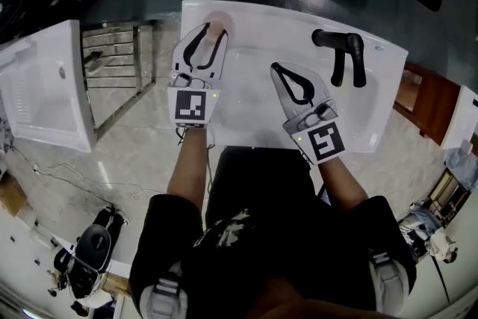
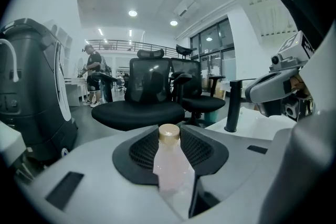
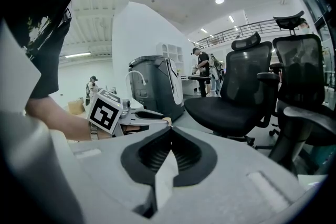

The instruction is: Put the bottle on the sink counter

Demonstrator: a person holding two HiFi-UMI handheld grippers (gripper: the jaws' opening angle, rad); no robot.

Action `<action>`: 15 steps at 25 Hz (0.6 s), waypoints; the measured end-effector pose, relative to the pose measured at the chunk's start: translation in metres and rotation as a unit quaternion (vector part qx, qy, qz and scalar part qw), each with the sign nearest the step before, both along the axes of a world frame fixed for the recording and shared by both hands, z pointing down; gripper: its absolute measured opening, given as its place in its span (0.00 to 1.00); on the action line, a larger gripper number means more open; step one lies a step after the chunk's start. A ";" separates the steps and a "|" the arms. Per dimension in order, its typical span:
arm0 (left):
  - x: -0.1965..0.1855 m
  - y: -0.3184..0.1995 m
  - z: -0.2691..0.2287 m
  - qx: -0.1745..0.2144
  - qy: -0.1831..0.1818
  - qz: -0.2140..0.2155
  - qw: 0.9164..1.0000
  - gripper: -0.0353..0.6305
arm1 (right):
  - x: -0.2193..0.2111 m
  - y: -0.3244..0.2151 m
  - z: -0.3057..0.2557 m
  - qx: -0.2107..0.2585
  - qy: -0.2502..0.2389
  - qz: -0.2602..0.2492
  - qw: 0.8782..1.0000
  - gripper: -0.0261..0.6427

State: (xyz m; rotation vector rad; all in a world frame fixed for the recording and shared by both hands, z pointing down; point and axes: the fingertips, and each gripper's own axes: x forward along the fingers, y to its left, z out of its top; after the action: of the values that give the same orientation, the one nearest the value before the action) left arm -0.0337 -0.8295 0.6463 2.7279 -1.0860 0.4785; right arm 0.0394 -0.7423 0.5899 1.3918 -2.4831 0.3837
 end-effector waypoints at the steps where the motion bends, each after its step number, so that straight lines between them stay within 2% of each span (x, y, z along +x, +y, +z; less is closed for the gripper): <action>1: -0.001 0.003 -0.001 -0.002 0.001 -0.001 1.000 0.26 | 0.000 0.003 -0.002 0.001 0.001 0.001 1.000 0.03; 6: -0.003 0.012 -0.005 -0.004 0.001 -0.008 1.000 0.26 | 0.005 0.015 -0.013 0.010 0.006 0.007 1.000 0.03; 10: -0.007 0.012 0.008 0.018 -0.020 0.019 0.999 0.26 | 0.009 0.019 -0.010 0.007 0.007 0.017 1.000 0.03; 15: -0.011 0.025 0.005 0.016 -0.029 0.024 0.999 0.26 | 0.009 0.026 -0.017 0.014 0.008 0.019 1.000 0.03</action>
State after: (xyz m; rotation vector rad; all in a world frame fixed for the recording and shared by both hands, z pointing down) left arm -0.0443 -0.8041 0.6513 2.7902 -1.0533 0.5560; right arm 0.0479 -0.7159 0.5733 1.4499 -2.4606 0.3453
